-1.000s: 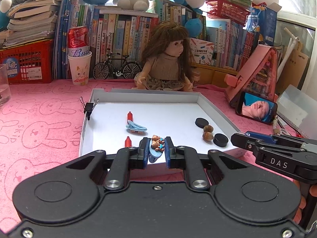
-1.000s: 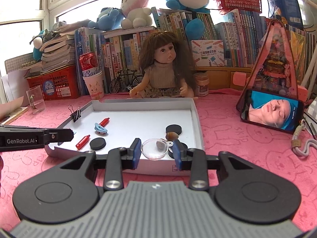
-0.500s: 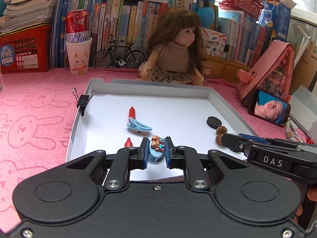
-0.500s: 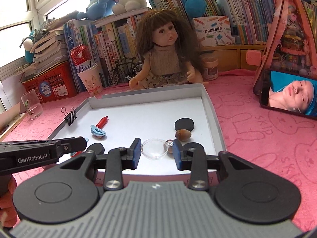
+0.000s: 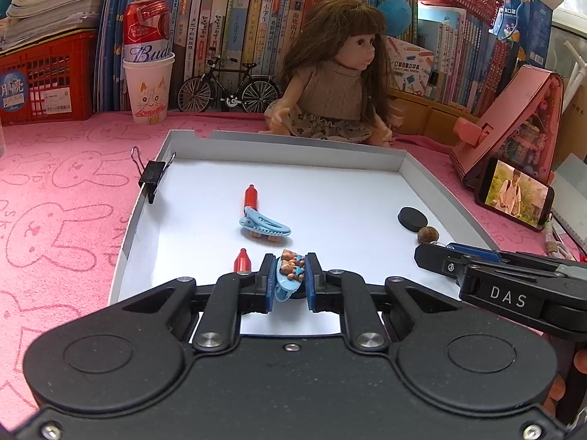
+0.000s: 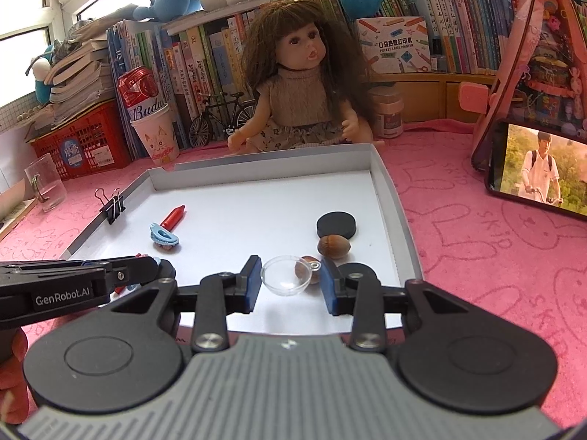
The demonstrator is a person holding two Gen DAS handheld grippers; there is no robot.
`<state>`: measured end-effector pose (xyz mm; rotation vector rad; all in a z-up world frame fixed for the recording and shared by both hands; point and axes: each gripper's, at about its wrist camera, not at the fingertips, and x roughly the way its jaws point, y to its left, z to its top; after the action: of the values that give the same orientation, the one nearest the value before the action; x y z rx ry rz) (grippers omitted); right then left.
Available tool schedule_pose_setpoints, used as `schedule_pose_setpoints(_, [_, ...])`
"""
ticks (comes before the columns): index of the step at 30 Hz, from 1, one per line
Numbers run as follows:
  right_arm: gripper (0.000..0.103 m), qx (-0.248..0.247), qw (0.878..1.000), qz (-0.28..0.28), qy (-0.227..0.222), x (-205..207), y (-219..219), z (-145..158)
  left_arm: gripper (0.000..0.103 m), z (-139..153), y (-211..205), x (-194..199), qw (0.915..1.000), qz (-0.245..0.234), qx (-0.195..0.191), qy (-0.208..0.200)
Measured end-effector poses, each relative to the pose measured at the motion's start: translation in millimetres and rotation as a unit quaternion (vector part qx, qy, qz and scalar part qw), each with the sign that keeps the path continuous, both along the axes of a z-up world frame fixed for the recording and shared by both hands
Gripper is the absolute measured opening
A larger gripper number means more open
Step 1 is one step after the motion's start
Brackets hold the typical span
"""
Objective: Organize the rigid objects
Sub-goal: 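Open the left tool on the hair clip while the right tool releases the clear lid, then lift both open tools out of the tray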
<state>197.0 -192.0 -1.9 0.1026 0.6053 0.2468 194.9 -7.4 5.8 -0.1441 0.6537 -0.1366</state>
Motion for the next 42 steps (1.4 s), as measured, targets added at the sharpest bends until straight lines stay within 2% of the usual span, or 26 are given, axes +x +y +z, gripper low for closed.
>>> schedule_pose_setpoints(3, [0.047, 0.004, 1.000, 0.000, -0.001, -0.1, 0.0, 0.2, 0.017, -0.1, -1.1, 0.1, 1.0000, -0.001, -0.001, 0.002])
schedule_pose_setpoints(4, [0.054, 0.005, 1.000, 0.000, -0.002, -0.2, -0.5, 0.7, 0.018, -0.1, -1.1, 0.1, 1.0000, 0.000, -0.001, 0.003])
schedule_pose_setpoints(5, [0.058, 0.007, 1.000, 0.000, -0.003, -0.6, -0.8, 1.0, 0.019, 0.1, -1.1, -0.4, 1.0000, 0.000, -0.001, 0.004])
schedule_pose_setpoints(7, [0.059, 0.011, 1.000, 0.000, -0.005, -2.2, -2.2, 2.0, 0.026, 1.5, -1.2, -1.9, 1.0000, 0.000, -0.001, 0.002])
schedule_pose_setpoints(9, [0.061, 0.011, 1.000, 0.000, -0.007, -3.7, -2.9, 3.4, 0.039, 3.9, -1.6, -4.4, 1.0000, -0.001, -0.001, -0.004])
schedule_pose_setpoints(15, [0.069, 0.009, 1.000, 0.000, -0.012, -8.4, -5.4, 7.9, 0.049, 11.7, -0.7, -12.5, 0.9999, -0.005, 0.003, -0.011])
schedule_pose_setpoints(25, [0.083, -0.012, 0.999, 0.016, -0.033, -37.4, -11.1, 18.2, 0.058, 25.1, 0.1, -49.6, 0.9991, -0.031, 0.017, -0.025])
schedule_pose_setpoints(30, [0.085, -0.016, 0.999, 0.026, -0.037, -58.7, -13.2, 17.8, 0.062, 27.6, -1.6, -73.2, 0.9982, -0.048, 0.017, -0.031])
schedule_pose_setpoints(42, [0.087, -0.027, 0.998, 0.043, -0.042, -97.6, -9.6, 14.3, 0.063, 21.5, -4.2, -117.6, 0.9976, -0.060, 0.021, -0.028])
